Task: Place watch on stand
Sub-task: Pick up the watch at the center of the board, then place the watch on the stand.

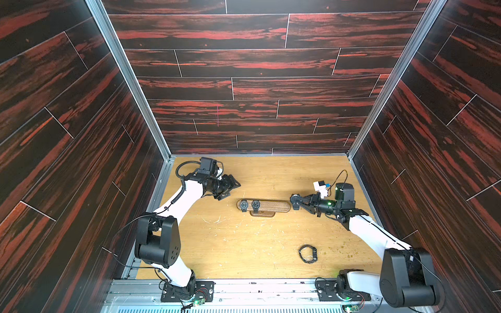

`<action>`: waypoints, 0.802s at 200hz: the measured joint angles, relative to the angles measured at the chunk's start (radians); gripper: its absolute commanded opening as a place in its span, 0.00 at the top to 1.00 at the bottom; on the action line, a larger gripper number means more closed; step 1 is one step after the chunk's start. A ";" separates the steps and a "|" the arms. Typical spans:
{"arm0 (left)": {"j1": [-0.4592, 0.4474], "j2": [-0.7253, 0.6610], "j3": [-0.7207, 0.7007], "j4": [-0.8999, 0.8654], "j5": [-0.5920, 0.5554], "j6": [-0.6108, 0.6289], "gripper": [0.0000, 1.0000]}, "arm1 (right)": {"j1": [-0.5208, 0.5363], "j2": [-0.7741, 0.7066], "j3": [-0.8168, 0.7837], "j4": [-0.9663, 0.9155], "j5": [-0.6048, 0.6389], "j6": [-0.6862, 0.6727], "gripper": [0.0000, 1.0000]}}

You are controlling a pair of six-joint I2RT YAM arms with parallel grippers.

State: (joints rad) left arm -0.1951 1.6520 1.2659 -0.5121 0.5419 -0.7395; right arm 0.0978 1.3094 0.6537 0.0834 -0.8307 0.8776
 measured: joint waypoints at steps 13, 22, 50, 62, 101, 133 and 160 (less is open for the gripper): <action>0.002 0.001 -0.010 0.002 -0.005 -0.003 0.25 | 0.000 0.024 -0.007 0.005 0.005 0.000 1.00; 0.003 0.002 -0.014 0.008 -0.005 -0.006 0.25 | 0.000 0.040 -0.009 0.009 0.006 0.001 1.00; 0.003 0.014 -0.027 0.027 -0.005 -0.021 0.25 | 0.006 0.092 -0.009 0.039 0.013 0.000 1.00; 0.002 0.023 -0.032 0.039 -0.005 -0.026 0.24 | 0.019 0.113 -0.009 0.048 0.016 -0.002 1.00; 0.001 0.033 -0.058 0.072 -0.003 -0.050 0.24 | 0.081 0.190 0.008 0.063 0.027 -0.007 1.00; -0.009 0.038 -0.075 0.104 -0.002 -0.074 0.24 | 0.113 0.236 0.050 0.077 0.031 -0.007 1.00; -0.025 0.043 -0.081 0.127 -0.002 -0.087 0.24 | 0.129 0.248 0.064 0.100 0.036 -0.006 1.00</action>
State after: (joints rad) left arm -0.2203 1.6955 1.1847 -0.3847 0.5400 -0.8261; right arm 0.2272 1.5578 0.7174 0.1829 -0.7944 0.8711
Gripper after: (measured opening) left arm 0.756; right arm 0.191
